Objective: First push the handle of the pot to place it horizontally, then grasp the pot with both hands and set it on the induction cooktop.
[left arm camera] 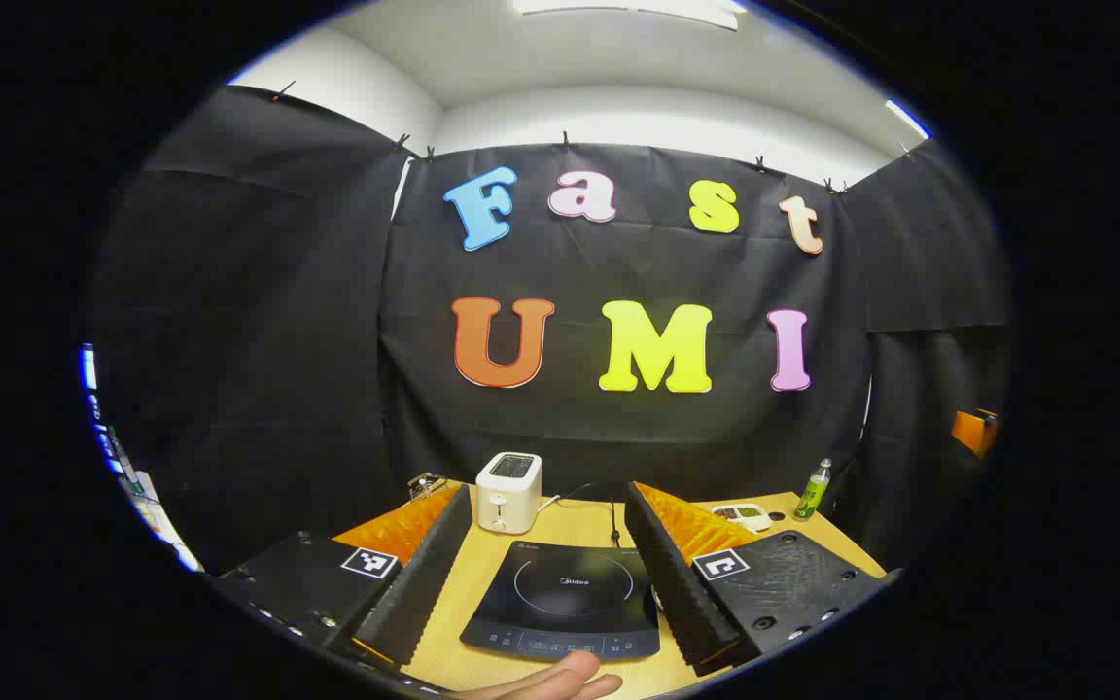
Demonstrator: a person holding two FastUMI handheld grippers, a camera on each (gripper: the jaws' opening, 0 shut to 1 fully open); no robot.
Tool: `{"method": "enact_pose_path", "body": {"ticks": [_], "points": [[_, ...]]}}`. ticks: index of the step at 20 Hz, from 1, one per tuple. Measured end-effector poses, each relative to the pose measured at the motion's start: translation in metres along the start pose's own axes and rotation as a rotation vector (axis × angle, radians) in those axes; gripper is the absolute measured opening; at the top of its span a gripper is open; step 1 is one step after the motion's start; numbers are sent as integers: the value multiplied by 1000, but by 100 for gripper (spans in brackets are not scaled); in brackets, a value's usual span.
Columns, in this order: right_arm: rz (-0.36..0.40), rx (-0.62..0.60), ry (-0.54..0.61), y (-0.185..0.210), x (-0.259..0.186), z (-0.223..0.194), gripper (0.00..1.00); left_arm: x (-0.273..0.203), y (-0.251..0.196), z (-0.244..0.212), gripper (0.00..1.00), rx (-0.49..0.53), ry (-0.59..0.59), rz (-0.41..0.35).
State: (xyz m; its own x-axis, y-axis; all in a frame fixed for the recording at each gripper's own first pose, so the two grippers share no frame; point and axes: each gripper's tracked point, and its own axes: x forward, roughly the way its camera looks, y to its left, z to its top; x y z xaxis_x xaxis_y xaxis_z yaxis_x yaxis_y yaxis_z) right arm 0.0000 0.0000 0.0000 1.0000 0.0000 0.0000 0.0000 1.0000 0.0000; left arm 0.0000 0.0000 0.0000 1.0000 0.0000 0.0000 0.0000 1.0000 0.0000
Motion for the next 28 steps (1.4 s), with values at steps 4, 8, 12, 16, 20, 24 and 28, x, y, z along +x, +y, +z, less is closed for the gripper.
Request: {"method": "enact_pose_path", "body": {"ticks": [4, 8, 12, 16, 20, 24, 28], "points": [[0, -5, 3, -7, 3, -2, 96, -4, -5, 4, 95, -2, -9, -28], [-2, -19, -26, -8, 2, 5, 96, -10, -5, 16, 95, -15, -52, -36], [5, -32, -60, -9, 0, 11, 96, -14, -13, 18, 94, -19, -64, -68], [29, -18, -17, -3, 6, -3, 96, -12, -19, 11, 94, 7, -51, -89], [65, -17, 23, 11, 14, -21, 96, -13, -24, 4, 95, 26, -40, -104], [154, 2, 80, 41, 23, -44, 77, -25, -20, 4, 95, 35, -57, -102], [289, -1, 177, 83, 29, -76, 46, -41, -21, 8, 95, 42, -77, -118]]}}
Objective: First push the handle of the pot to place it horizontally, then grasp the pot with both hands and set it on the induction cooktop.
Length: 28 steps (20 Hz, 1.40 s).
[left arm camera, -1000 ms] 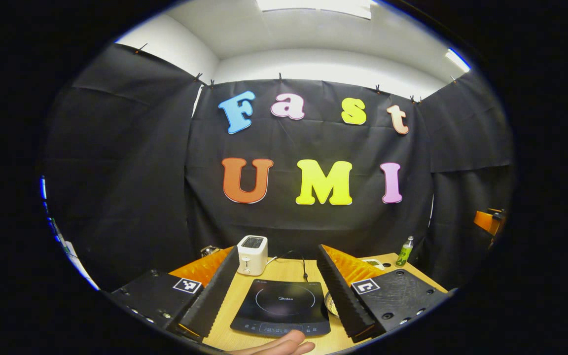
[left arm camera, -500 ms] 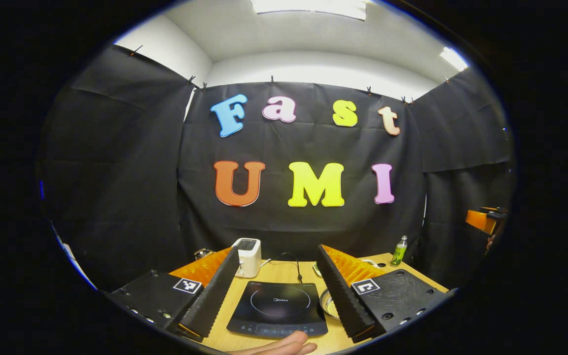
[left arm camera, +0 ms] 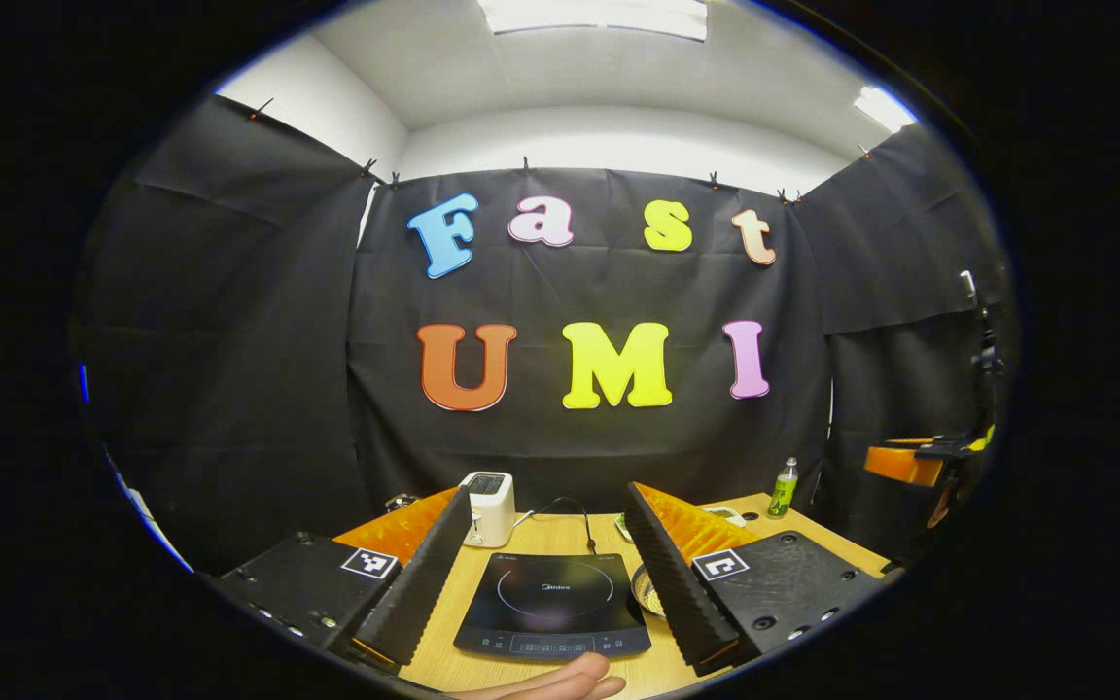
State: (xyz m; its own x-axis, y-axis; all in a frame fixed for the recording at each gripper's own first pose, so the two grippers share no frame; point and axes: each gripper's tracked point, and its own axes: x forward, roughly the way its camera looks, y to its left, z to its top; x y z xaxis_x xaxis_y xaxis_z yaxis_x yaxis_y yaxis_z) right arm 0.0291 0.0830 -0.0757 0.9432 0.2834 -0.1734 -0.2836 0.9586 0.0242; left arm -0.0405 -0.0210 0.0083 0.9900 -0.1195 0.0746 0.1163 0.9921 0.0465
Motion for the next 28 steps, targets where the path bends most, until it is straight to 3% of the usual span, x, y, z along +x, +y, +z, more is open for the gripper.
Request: {"method": "enact_pose_path", "body": {"ticks": [2, 3, 7, 17, 18, 28], "points": [[39, 21, 72, 15, 10, -24, 13, -6, 2, 3, 94, 7, -10, -1], [39, 27, 97, 17, 15, -33, 5, -10, 4, 3, 94, 10, -14, 1], [72, 2, 210, 46, 34, -74, 0, -28, 10, 12, 94, 7, -56, 5], [143, -70, 449, 106, 75, -180, 4, -46, 35, -4, 95, 88, -54, 58], [150, -76, 473, 109, 77, -190, 0, -45, 36, -6, 94, 82, -45, 60], [124, -28, 687, 99, 98, -277, 4, -49, 37, -2, 96, 93, -68, 51]]}}
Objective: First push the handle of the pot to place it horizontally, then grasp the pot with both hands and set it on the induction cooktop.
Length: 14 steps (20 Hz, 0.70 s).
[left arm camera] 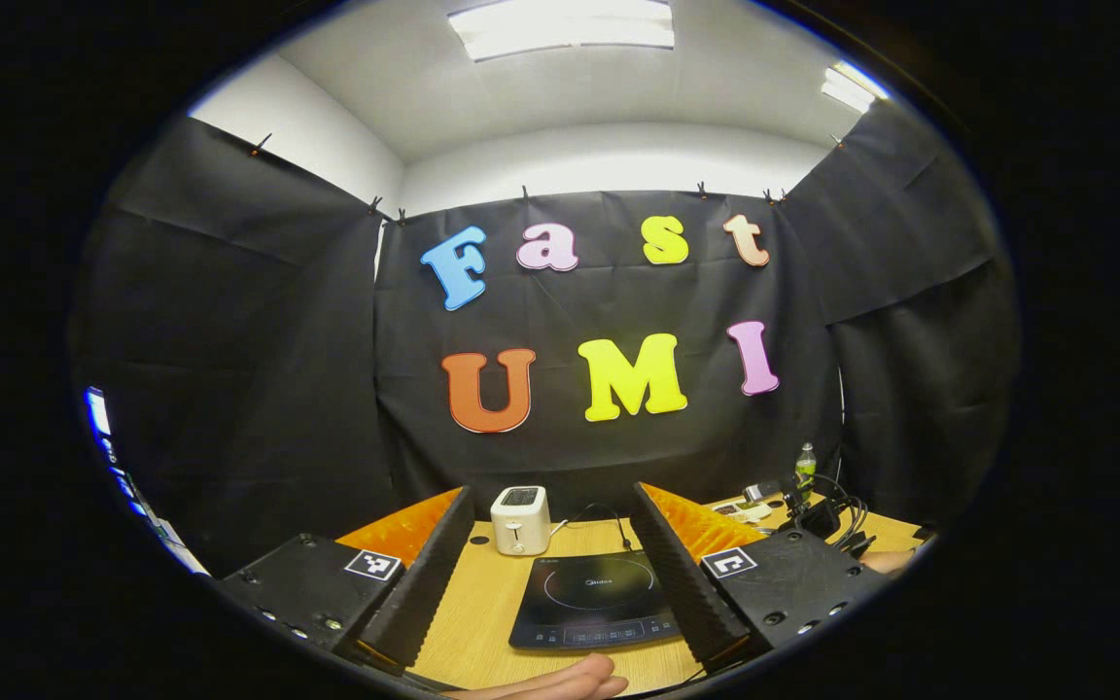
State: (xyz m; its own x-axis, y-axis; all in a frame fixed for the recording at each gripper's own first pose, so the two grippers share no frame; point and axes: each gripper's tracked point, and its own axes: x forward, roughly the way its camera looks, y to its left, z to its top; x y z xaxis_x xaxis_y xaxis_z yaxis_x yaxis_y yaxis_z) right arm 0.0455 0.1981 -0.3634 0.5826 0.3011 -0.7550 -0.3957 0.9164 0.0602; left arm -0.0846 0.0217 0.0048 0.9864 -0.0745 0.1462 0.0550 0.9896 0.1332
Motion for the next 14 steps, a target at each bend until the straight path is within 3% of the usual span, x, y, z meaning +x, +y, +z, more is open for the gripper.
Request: {"method": "enact_pose_path", "body": {"ticks": [7, 8, 9, 14], "points": [[17, 19, 42, -8, 5, -14, 0, 2, 6, -10, 96, -23, 32, 15], [13, 20, 47, -10, 5, -15, 4, 2, 4, -10, 96, -23, 34, 11], [19, 21, 47, -11, 4, -17, 0, 2, 1, -12, 96, -23, 37, 3], [29, 8, 39, -17, 1, -20, 4, -1, -3, -9, 96, -19, 32, -10]]}}
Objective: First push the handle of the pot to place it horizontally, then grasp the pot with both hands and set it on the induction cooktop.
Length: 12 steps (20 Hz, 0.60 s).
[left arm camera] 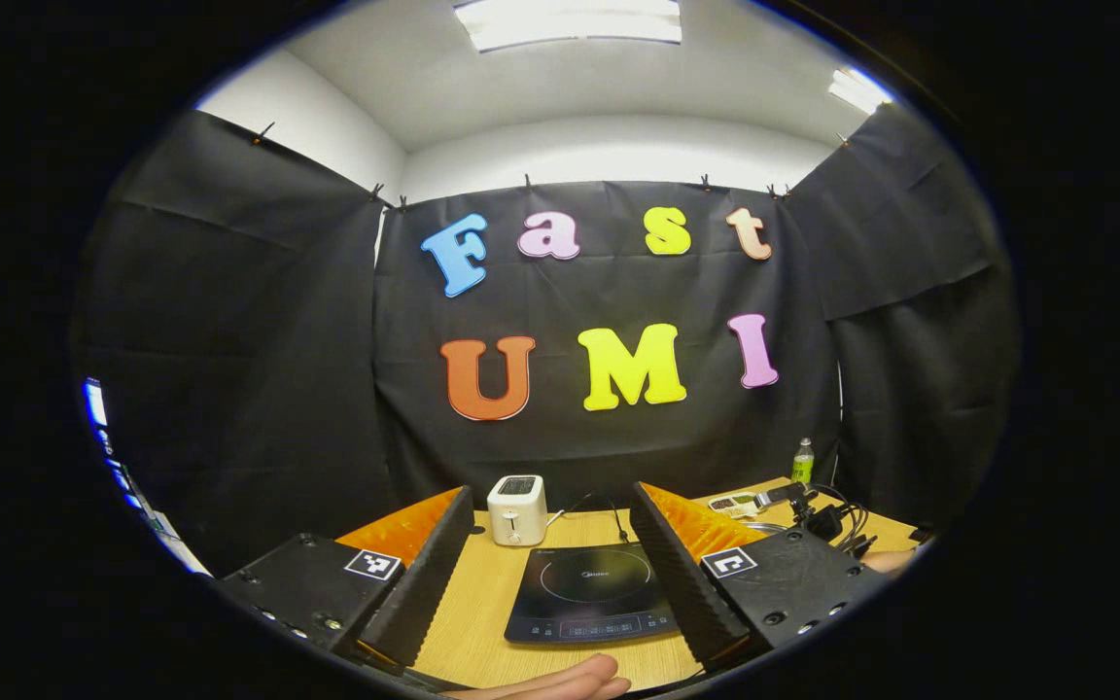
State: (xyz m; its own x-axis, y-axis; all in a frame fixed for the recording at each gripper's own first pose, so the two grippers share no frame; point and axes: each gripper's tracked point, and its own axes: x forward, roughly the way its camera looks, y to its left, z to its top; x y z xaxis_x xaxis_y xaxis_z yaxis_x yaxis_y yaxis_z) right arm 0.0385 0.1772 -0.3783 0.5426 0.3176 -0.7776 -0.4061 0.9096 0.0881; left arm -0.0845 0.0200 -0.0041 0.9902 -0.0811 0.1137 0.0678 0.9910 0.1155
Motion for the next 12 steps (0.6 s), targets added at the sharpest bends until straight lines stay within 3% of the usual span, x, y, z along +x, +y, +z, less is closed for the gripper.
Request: {"method": "enact_pose_path", "body": {"ticks": [7, 12], "points": [[-7, -67, 17, -7, -4, -7, 0, -1, -5, -3, 96, 3, 1, -3], [-16, -110, 29, -15, -9, -12, 4, -1, -9, -6, 96, 8, 6, -9]]}}
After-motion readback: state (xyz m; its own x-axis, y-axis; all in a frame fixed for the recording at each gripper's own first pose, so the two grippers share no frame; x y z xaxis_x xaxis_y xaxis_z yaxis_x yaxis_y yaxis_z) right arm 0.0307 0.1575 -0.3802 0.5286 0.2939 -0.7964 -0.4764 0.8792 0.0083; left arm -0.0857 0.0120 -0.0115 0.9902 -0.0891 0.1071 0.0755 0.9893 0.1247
